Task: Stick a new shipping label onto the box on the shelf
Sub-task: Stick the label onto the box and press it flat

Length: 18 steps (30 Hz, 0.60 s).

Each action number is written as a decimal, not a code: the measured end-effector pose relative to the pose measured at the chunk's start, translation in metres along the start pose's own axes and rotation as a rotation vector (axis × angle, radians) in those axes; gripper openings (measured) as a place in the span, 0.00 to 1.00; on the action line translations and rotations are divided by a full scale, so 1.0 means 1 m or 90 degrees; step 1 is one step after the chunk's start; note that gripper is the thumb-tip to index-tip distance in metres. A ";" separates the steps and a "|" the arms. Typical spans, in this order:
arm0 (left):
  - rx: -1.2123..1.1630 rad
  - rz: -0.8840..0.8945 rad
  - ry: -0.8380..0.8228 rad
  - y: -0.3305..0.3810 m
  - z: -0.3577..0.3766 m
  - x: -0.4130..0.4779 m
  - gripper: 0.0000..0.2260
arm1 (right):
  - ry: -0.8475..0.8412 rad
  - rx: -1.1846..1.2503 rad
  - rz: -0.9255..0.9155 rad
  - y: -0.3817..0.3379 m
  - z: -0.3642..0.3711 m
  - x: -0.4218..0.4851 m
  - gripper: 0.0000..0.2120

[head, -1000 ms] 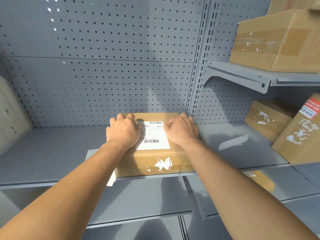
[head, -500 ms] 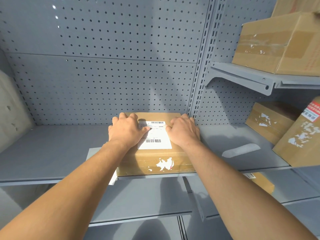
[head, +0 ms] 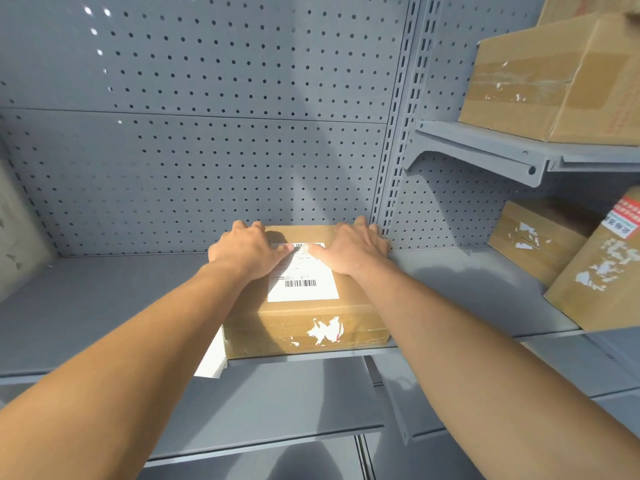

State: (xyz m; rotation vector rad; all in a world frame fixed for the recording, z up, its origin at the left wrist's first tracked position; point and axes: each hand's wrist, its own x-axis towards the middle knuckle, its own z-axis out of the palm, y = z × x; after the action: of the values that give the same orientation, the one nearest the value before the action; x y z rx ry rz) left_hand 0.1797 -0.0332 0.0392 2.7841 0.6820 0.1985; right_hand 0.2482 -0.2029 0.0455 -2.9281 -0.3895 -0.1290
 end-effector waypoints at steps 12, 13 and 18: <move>0.026 -0.021 0.108 -0.003 0.017 0.020 0.19 | 0.065 0.096 0.028 0.009 0.014 0.011 0.18; 0.022 -0.018 0.112 -0.004 0.017 0.020 0.17 | 0.073 0.095 0.025 0.009 0.015 0.011 0.17; 0.017 -0.012 0.118 -0.002 0.019 0.019 0.23 | 0.064 0.064 0.021 0.004 0.017 0.010 0.37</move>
State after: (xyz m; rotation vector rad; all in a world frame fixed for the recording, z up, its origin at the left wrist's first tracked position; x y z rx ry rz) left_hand 0.1988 -0.0268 0.0217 2.8073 0.7592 0.4511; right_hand 0.2599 -0.2007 0.0297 -2.8145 -0.3218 -0.2432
